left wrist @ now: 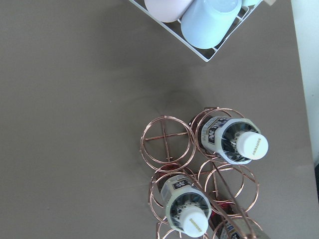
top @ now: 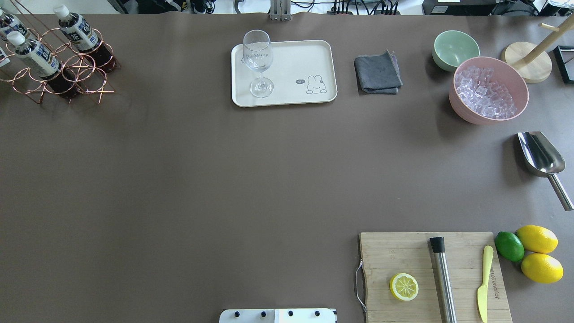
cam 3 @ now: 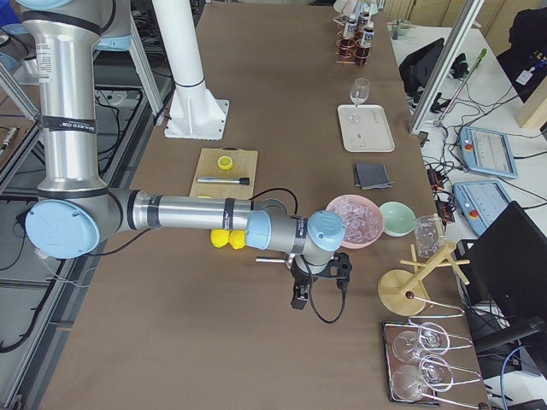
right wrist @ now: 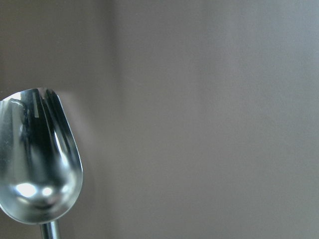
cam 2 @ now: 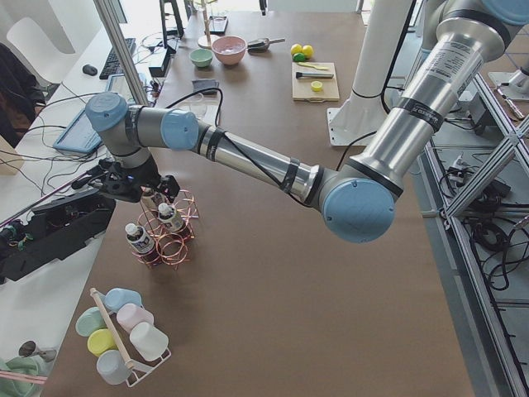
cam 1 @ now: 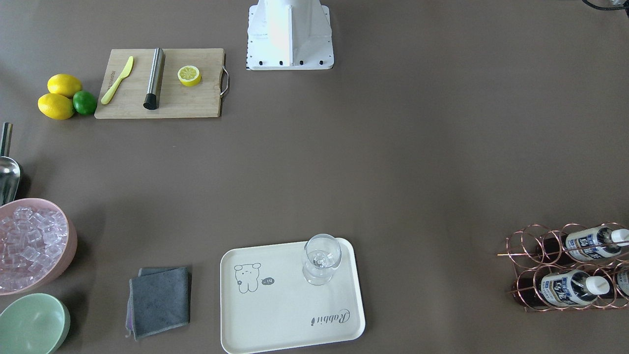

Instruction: Take tea from basket to plate

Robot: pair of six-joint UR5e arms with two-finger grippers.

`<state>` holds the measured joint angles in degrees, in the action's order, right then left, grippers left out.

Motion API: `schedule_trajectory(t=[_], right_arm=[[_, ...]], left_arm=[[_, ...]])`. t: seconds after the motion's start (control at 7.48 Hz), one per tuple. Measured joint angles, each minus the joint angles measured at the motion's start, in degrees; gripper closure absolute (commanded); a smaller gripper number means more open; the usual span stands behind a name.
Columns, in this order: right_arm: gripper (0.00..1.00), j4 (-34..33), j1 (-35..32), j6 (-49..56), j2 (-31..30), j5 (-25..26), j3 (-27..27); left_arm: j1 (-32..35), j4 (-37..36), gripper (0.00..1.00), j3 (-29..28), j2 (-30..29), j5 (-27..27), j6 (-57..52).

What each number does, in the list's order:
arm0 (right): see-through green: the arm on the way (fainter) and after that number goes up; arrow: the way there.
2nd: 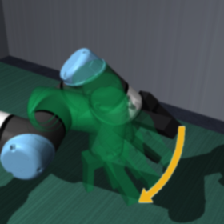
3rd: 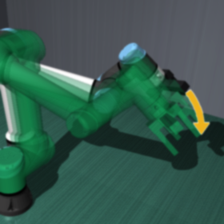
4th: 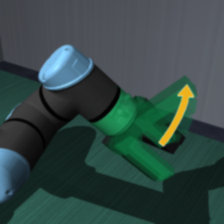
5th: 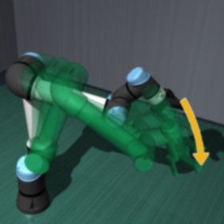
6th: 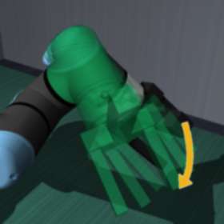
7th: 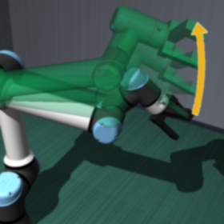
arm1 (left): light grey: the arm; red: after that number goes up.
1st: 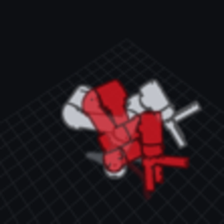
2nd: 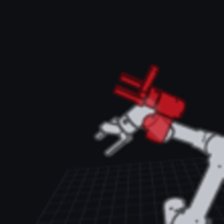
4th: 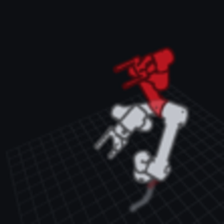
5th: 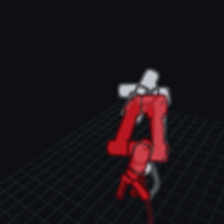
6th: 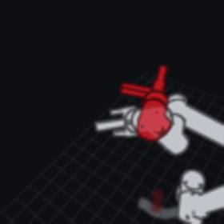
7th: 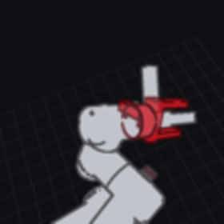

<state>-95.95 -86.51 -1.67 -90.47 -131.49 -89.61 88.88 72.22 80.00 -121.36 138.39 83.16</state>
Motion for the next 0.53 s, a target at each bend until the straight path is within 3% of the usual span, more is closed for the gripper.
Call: schedule_trajectory(t=[0.53], right_arm=[[0.0,0.0,0.0,0.0,-0.1,0.0,0.0]], left_arm=[[-1.3,3.4,0.02,-8.0,-6.7,-4.6,12.2]])
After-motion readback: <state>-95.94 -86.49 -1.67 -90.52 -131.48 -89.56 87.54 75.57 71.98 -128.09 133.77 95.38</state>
